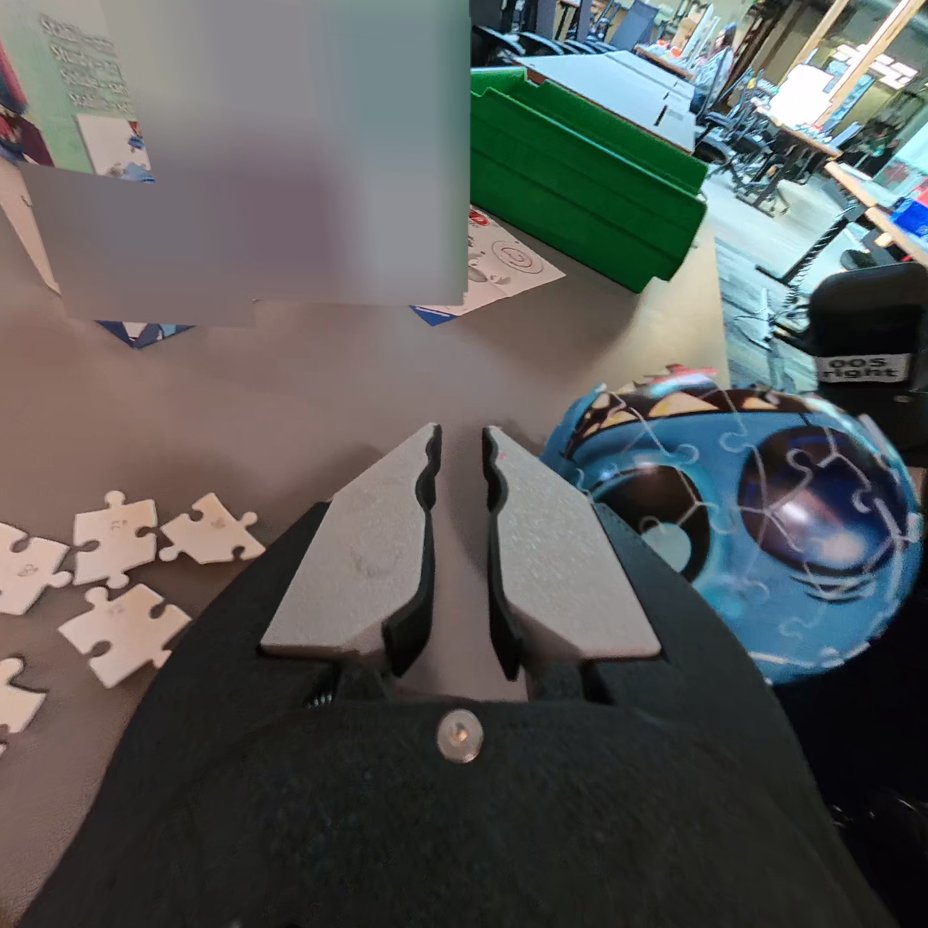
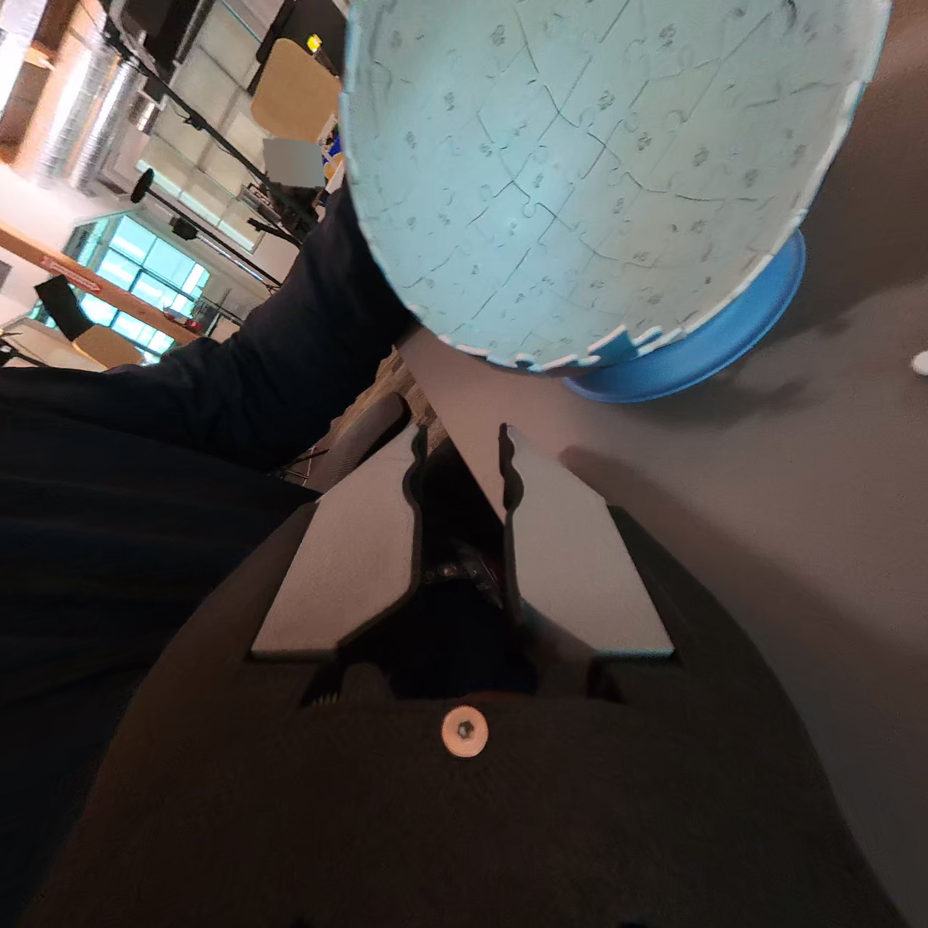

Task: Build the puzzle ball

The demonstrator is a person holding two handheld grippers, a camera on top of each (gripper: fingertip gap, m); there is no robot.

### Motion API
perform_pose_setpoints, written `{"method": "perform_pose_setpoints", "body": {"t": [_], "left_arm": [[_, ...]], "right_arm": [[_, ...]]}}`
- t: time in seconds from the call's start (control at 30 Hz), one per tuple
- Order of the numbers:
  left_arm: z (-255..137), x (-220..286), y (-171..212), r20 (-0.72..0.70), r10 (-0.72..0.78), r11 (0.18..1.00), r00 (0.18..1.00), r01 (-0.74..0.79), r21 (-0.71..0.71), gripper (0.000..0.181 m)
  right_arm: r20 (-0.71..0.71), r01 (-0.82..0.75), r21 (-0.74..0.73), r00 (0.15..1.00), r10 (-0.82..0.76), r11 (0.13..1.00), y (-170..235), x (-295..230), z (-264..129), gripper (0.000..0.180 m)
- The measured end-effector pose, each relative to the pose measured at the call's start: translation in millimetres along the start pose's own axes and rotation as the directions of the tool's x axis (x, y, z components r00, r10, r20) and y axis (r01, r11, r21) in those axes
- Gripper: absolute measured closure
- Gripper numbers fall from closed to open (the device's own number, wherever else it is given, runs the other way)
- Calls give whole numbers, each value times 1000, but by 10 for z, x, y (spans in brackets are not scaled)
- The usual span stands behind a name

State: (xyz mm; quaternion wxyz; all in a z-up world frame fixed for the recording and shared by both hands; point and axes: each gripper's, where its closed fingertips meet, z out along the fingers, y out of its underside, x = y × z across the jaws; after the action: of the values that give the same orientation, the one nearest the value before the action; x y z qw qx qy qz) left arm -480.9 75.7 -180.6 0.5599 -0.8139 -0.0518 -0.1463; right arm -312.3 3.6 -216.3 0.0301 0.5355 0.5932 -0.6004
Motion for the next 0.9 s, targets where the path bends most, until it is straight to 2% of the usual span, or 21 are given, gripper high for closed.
{"method": "perform_pose_setpoints", "body": {"t": [0.2, 0.57, 0.9], "left_arm": [[-28, 134, 182, -47, 5, 1000, 999, -7, -31, 169], [-197, 243, 281, -63, -6, 1000, 998, 5, -12, 176], [-335, 333, 338, -23, -6, 1000, 1000, 6, 15, 181]], "right_arm": [[-20, -22, 22, 1000, 22, 1000, -23, 79, 55, 160], [-59, -11, 82, 998, 16, 997, -171, 158, -10, 158], [-83, 7, 94, 997, 1, 996, -202, 202, -59, 157]]}}
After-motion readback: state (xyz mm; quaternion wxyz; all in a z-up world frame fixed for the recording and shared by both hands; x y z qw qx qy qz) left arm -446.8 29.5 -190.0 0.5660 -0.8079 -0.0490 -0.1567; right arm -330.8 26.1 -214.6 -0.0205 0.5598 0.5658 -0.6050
